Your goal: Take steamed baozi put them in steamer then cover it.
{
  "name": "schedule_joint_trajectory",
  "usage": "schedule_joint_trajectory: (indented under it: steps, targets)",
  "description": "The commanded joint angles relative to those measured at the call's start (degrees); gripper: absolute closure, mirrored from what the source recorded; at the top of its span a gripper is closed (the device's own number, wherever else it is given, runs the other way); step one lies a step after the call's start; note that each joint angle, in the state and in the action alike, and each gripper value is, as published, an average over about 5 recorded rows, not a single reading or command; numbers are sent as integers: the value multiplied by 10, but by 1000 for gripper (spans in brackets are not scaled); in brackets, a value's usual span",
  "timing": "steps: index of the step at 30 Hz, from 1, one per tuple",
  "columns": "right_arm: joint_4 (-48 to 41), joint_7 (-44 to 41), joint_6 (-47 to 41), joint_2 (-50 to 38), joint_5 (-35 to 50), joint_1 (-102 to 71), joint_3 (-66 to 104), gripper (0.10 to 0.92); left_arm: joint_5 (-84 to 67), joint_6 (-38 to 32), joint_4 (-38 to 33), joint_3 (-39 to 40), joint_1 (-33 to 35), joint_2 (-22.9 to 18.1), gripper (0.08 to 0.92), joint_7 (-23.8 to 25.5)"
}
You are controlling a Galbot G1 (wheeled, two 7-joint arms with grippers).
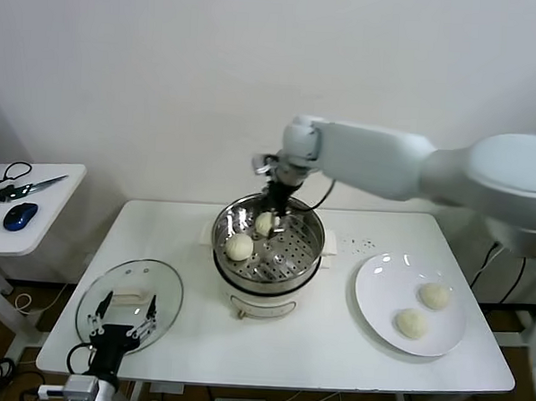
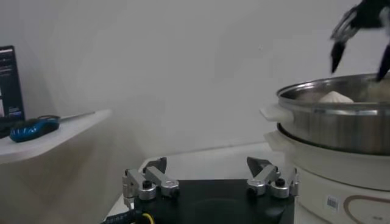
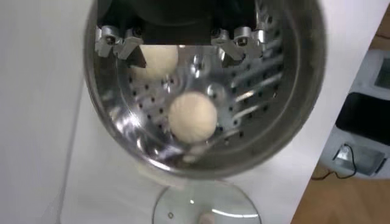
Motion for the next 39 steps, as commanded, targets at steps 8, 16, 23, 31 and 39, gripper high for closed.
schedule_joint_trajectory:
  steps: [8, 16, 23, 31, 39]
  targets:
    - [208, -28, 29, -379, -205, -19, 37, 203, 1, 7, 3, -6, -7, 4, 177, 0]
    - [215, -42, 51, -473, -343, -247, 185, 203, 3, 6, 0, -12, 0, 4, 177, 2]
    - [164, -47, 75, -471, -426, -394, 311, 203, 7, 6, -2, -9, 4, 2, 177, 11]
    - [117, -43, 81, -438, -461, -445, 354, 203, 17, 4, 0, -11, 7, 0, 177, 12]
    - [100, -41, 82, -411, -465, -446, 353, 203, 30, 9, 2, -9, 6, -4, 177, 12]
